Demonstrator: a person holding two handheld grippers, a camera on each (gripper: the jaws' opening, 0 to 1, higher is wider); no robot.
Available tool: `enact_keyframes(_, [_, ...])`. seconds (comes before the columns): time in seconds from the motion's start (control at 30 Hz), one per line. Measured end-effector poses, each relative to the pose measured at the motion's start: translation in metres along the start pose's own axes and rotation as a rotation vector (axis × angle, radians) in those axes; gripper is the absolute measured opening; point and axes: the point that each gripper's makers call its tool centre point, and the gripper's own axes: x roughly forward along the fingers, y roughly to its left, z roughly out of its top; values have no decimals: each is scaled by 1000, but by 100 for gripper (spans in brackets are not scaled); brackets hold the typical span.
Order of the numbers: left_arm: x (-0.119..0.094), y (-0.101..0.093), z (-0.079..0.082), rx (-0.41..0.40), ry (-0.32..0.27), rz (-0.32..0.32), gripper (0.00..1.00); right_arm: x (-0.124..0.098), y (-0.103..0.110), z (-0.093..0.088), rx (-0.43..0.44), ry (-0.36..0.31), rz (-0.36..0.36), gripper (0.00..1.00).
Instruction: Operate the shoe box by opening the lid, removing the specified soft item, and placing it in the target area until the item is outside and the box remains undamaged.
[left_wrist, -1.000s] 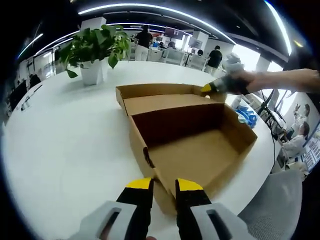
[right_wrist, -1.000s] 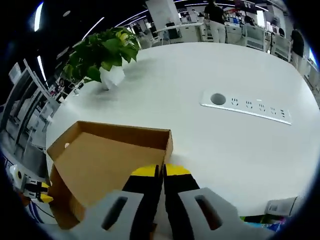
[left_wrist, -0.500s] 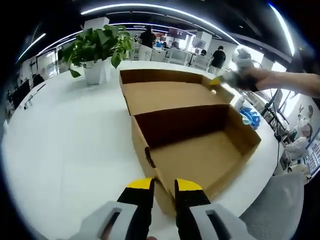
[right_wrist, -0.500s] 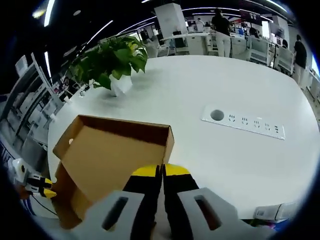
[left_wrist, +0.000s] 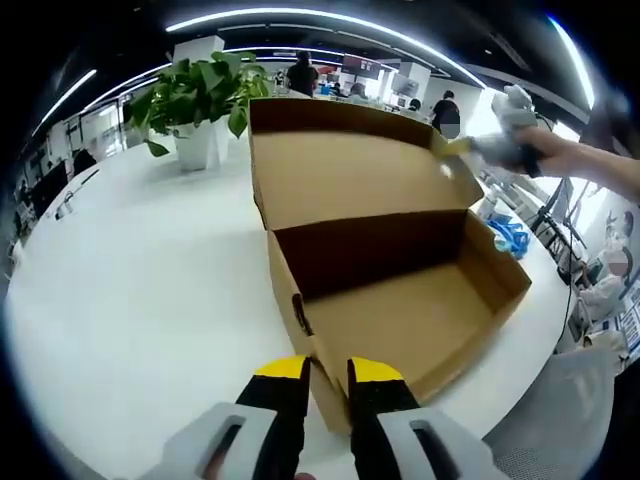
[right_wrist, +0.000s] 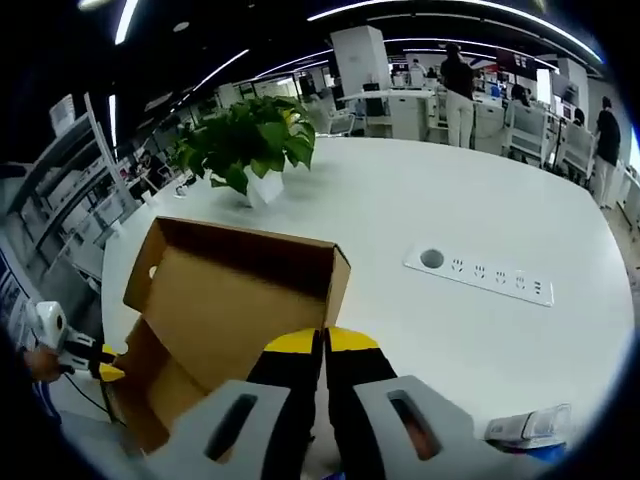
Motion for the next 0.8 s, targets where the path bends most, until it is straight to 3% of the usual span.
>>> enact_keyframes(0.8, [-2, -1, 0, -12, -7, 16, 14, -52, 27, -4, -67, -78, 32, 0])
